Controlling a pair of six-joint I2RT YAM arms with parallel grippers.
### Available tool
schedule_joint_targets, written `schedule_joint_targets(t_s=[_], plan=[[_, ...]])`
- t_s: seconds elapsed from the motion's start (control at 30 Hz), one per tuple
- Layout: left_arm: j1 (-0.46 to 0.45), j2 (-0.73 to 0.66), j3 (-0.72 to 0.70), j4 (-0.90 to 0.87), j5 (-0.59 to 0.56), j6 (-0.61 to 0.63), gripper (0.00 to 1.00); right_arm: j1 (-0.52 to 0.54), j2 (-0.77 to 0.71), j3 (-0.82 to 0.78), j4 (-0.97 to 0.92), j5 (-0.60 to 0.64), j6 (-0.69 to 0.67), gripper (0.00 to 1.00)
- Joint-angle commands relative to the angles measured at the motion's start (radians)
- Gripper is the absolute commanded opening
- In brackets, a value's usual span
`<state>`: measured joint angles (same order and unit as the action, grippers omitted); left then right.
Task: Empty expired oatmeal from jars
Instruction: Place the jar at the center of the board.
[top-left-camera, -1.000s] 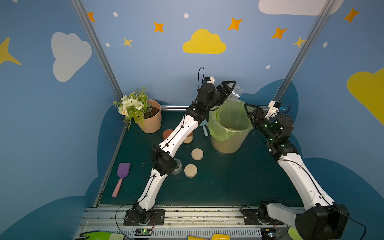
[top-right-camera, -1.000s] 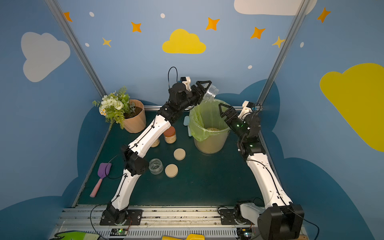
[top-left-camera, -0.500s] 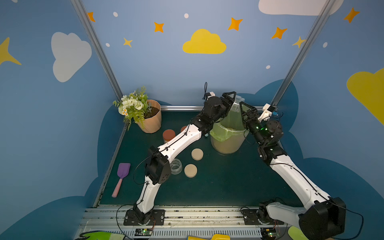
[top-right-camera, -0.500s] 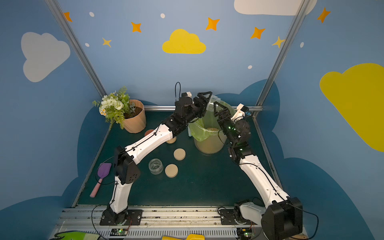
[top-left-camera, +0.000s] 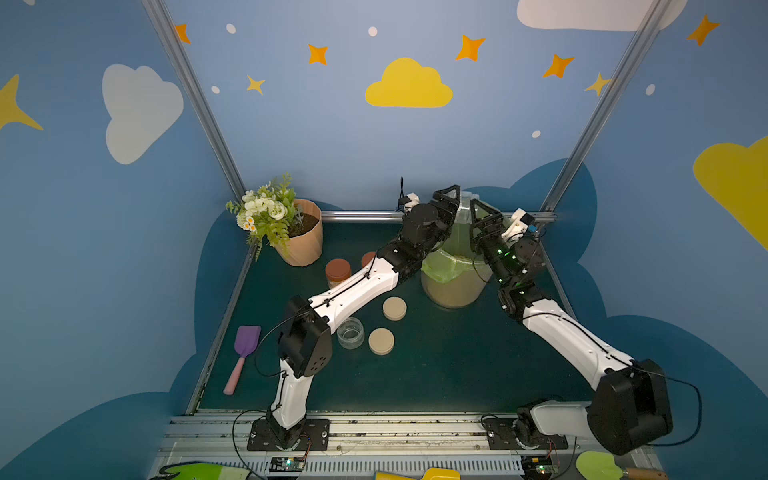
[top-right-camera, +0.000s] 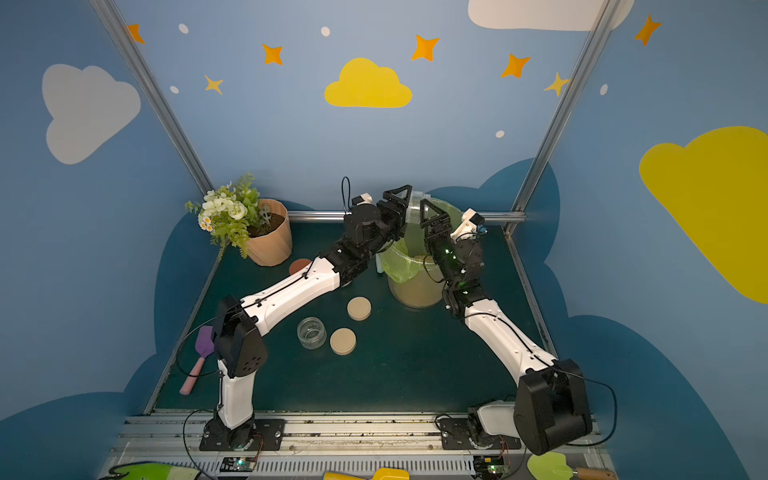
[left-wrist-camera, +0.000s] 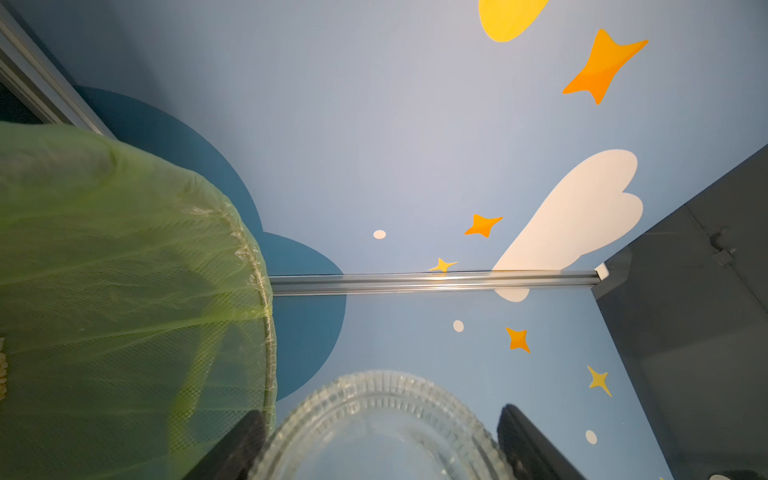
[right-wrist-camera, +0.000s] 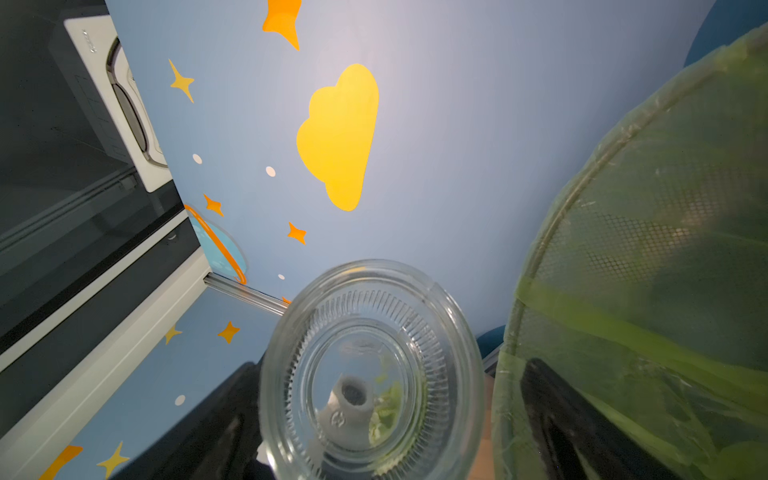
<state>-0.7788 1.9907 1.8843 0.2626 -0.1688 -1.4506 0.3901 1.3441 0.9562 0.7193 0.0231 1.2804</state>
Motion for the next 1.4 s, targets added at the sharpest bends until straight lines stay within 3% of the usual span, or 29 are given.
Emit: schedule_joint_targets(t_s=[0.0,0.9,1.37], plan=[[-0.008,-0.015,0.012,0.105,0.002,-0.03,0.1,0.014,0.006,0.009,0.046,0.013,0.025,0.97],[-0.008,-0.005,0.005,0.089,0.017,-0.027,0.09,0.027,0.083,0.098,0.148,-0.059,-0.023,0.97],[-0.015,-0.021,-0.041,0.118,0.017,-0.078,0.09,0.03,0.136,0.101,0.244,-0.032,-0.029,0.88]])
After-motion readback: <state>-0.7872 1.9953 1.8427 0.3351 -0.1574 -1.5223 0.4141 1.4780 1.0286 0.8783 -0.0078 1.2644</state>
